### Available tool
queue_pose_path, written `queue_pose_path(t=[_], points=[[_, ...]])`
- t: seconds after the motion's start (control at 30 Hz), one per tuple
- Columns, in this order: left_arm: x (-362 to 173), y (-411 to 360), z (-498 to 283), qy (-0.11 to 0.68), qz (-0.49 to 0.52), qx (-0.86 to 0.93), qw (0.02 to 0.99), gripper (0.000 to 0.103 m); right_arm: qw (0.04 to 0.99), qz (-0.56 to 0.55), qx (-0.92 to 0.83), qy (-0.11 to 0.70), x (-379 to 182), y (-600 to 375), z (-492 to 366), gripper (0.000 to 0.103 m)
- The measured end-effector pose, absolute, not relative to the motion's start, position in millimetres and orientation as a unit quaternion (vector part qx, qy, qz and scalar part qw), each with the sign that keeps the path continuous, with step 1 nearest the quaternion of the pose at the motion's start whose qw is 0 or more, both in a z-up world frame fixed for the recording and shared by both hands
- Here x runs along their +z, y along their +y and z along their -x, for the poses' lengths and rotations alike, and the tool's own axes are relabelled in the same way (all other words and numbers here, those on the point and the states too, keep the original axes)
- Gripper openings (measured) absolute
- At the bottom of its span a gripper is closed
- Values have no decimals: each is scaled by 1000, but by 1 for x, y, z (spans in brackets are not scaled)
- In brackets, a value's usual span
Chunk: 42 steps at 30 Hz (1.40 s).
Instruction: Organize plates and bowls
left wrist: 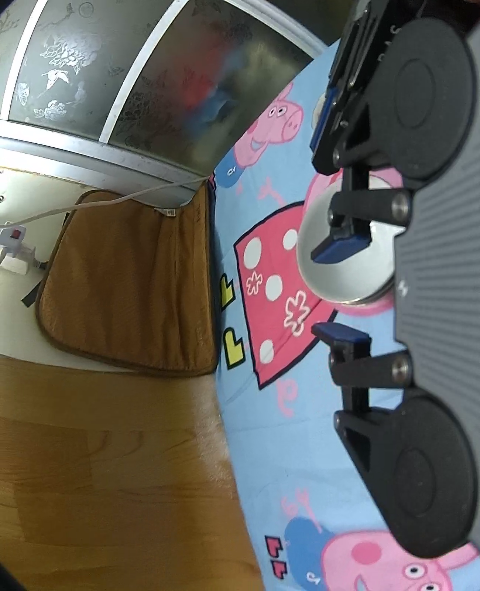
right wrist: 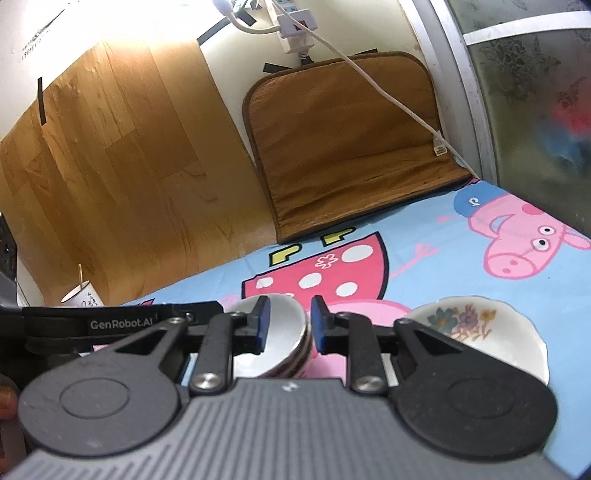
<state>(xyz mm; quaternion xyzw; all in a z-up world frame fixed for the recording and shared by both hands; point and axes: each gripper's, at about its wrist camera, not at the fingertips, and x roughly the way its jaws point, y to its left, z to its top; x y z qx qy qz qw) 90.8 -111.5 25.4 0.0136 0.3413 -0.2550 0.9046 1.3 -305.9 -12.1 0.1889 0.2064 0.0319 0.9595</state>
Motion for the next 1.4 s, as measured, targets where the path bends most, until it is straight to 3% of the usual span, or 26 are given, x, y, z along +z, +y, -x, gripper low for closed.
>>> queue_pose_path(t=[0.7, 0.77, 0.83, 1.4], points=[[15, -72, -81, 343, -19, -196, 918, 44, 960, -183, 43, 206, -11, -285, 9, 34], [12, -69, -82, 345, -19, -193, 918, 44, 961, -185, 36, 203, -11, -286, 11, 44], [9, -66, -82, 346, -21, -187, 919, 45, 962, -186, 29, 199, -11, -286, 15, 47], [-10, -49, -88, 360, -25, -163, 918, 56, 955, -200, -1, 218, -20, -302, 21, 47]])
